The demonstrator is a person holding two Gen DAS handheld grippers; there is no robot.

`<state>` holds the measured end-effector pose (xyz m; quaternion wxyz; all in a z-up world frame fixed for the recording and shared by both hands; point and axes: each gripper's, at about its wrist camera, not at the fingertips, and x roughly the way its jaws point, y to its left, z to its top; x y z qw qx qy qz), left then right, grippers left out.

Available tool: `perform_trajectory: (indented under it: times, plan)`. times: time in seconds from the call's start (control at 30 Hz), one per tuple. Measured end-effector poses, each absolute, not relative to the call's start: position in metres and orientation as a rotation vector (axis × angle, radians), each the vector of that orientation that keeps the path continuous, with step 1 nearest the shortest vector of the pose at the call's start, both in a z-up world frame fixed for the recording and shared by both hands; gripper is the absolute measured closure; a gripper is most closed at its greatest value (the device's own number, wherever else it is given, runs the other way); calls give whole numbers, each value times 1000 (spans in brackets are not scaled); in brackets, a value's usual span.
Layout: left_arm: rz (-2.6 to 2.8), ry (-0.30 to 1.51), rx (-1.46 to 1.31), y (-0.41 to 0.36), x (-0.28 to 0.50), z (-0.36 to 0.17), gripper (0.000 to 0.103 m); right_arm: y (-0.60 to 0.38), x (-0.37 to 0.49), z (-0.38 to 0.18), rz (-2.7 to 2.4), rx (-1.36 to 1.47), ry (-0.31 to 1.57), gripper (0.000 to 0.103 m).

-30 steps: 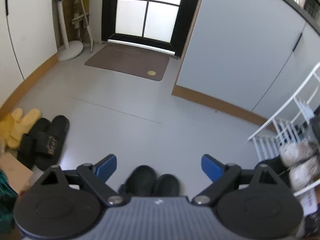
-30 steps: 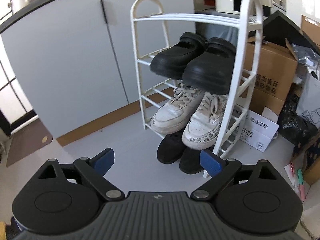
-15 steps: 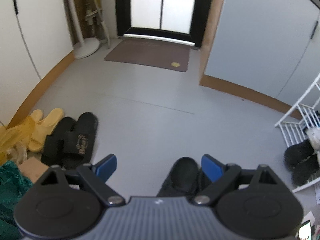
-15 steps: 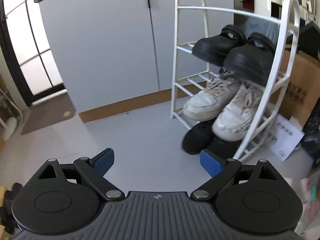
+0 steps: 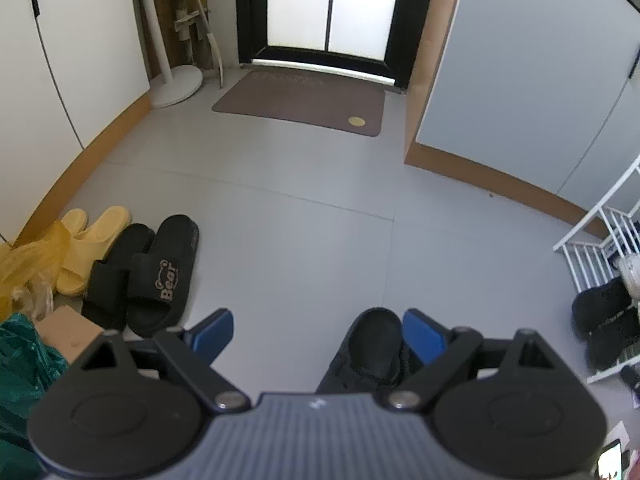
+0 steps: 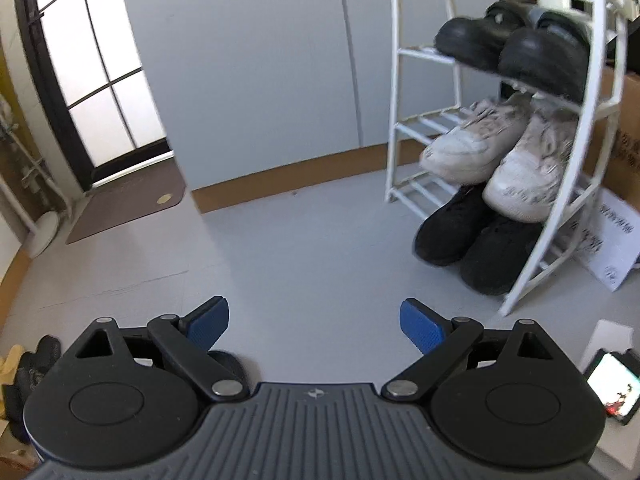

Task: Organize scattered shoes
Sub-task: 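Withdraw the right tool and lower it toward the second black clog pair, then close the right tool on both heels of the second black clog pair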

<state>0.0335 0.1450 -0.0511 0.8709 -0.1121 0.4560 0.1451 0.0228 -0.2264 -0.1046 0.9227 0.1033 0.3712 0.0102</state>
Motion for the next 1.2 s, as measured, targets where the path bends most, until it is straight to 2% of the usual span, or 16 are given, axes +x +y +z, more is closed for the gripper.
perform_trajectory:
  times: [0.17, 0.27, 0.53, 0.63, 0.67, 0.7, 0.9, 1.2]
  plan:
    - [295, 957, -259, 135, 43, -50, 10, -204, 20, -125, 77, 202, 752, 8]
    - [274, 972, -269, 128, 48, -52, 10, -197, 11, -133, 79, 240, 684, 10]
    - [224, 974, -258, 112, 57, -51, 10, -152, 10, -170, 193, 218, 772, 18]
    - [207, 970, -268, 110, 61, -49, 10, -133, 13, -183, 220, 222, 819, 28]
    - [201, 969, -272, 110, 62, -48, 10, -127, 16, -187, 230, 218, 846, 37]
    - [194, 969, -280, 110, 63, -48, 10, -123, 18, -190, 239, 219, 867, 43]
    - [215, 952, -359, 118, 68, -42, 10, -94, 34, -209, 276, 219, 976, 43]
    - [289, 1001, -292, 134, 84, -62, 10, -78, 50, -240, 210, 299, 1075, 43]
